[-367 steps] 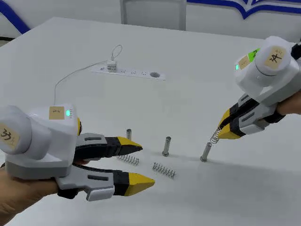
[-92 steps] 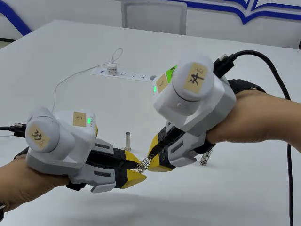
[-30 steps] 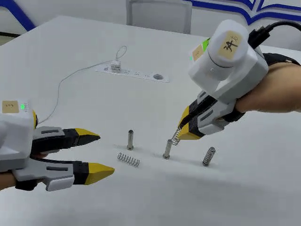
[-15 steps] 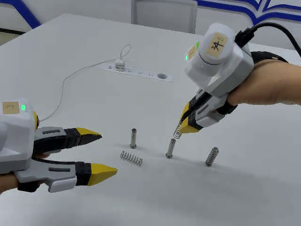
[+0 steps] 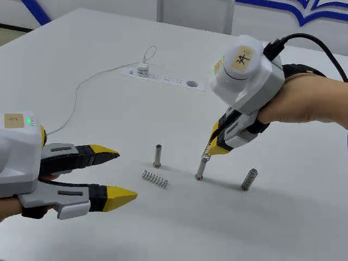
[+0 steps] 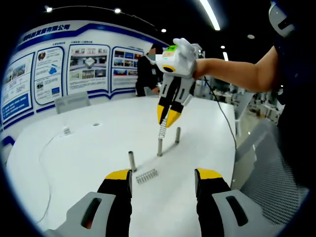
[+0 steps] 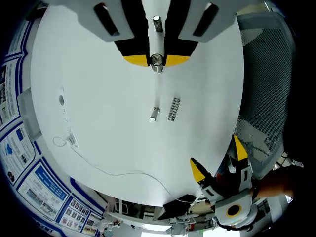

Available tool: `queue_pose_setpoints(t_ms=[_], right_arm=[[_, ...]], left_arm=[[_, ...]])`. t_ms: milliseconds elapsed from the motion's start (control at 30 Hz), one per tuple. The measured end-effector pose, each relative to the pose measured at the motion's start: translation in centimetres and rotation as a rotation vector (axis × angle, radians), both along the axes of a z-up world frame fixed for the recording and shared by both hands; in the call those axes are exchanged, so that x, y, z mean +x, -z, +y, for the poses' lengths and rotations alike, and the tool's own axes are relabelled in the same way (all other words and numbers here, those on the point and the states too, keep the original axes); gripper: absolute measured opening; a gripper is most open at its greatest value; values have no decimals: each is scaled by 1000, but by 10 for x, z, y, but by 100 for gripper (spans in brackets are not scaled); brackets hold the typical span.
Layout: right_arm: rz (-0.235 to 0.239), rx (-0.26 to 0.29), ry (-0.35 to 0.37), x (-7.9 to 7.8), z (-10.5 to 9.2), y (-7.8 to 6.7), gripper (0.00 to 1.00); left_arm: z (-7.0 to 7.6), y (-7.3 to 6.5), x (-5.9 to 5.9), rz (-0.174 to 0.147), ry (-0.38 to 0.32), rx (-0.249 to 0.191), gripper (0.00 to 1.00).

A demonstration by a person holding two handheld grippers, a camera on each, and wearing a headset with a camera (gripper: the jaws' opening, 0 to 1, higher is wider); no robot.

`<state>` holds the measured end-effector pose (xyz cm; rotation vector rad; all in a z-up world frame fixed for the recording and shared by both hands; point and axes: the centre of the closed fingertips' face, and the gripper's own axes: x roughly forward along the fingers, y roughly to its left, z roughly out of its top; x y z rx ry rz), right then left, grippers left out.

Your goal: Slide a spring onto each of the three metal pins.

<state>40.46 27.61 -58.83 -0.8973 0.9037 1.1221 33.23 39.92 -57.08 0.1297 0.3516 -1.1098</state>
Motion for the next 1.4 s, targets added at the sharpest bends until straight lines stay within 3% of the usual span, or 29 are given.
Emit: queue_pose_setpoints(t_ms=[433,1400], right_arm=[[17,-12,6,3,1,9,12],[51,-55,32,2,3,46,12]], left_arm=[[0,0,2,6,-1,-8,52],[0,5,2,19,1,-1,51]])
